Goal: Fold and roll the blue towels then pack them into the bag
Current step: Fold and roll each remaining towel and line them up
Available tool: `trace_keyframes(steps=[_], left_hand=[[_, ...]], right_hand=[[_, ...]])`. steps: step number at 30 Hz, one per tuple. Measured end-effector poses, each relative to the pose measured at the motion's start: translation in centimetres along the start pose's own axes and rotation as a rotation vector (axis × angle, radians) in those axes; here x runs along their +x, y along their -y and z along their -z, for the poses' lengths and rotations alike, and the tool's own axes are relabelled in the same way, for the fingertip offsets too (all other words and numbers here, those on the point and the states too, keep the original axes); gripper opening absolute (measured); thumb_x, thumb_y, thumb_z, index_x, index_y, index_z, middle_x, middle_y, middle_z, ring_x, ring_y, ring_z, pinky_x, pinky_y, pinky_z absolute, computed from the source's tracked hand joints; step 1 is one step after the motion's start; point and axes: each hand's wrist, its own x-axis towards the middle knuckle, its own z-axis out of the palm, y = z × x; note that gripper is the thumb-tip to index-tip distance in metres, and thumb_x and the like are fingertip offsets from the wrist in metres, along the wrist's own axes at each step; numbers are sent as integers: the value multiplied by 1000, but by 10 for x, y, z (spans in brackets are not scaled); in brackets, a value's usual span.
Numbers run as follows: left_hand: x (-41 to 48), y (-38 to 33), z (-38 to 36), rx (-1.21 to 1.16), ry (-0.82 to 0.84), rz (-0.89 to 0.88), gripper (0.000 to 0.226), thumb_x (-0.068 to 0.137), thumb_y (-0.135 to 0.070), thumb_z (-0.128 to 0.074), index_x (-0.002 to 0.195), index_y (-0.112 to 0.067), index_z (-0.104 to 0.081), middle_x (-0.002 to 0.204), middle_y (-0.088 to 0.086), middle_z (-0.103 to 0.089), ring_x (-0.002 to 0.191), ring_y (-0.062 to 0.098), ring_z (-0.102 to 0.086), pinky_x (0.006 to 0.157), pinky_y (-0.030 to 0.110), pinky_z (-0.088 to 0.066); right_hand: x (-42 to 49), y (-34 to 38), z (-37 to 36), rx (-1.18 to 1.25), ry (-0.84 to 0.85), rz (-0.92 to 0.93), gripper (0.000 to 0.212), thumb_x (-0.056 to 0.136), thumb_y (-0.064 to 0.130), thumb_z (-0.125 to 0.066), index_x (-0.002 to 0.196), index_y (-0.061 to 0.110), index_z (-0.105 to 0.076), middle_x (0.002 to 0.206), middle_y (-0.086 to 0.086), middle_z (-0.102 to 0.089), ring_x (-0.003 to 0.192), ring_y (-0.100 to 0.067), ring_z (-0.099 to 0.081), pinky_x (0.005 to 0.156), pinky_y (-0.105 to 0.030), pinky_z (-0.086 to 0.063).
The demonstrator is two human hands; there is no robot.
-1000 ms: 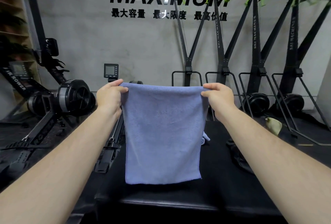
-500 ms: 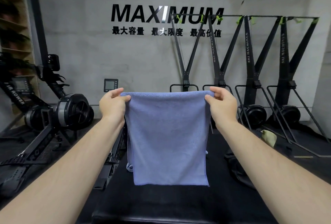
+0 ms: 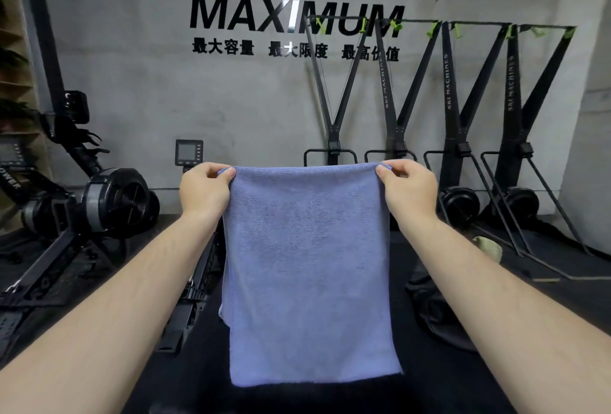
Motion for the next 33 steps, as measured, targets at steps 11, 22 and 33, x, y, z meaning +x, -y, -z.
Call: trace_keyframes(steps=[11, 22, 33], left_hand=[[10, 80, -52, -41, 103, 176, 16, 99, -17, -63, 100, -3, -68, 92, 16, -74, 60, 9, -72, 69, 33, -60], [-57, 113, -61, -149, 132, 122, 10, 104, -27, -53, 97, -20, -55, 87, 8, -69, 74, 18, -69, 72, 37, -58], [-178, 265, -55, 54, 249, 452, 13, 97, -29, -65, 90, -18, -65, 75, -10, -58, 70, 5, -52, 66, 22, -40]], right_hand=[[9, -76, -38, 91, 74, -324, 7, 103, 18, -55, 104, 13, -61, 92, 1, -69, 71, -10, -75, 83, -38, -62], [-37, -130, -20, -1, 81, -266, 16, 106, 29, -47, 109, 16, -54, 89, -4, -71, 67, -8, -68, 60, -16, -52], [-176, -283, 11, -259, 318, -630, 11, 85, 8, -63, 74, 8, -60, 69, -1, -54, 67, -17, -48, 59, -31, -35]])
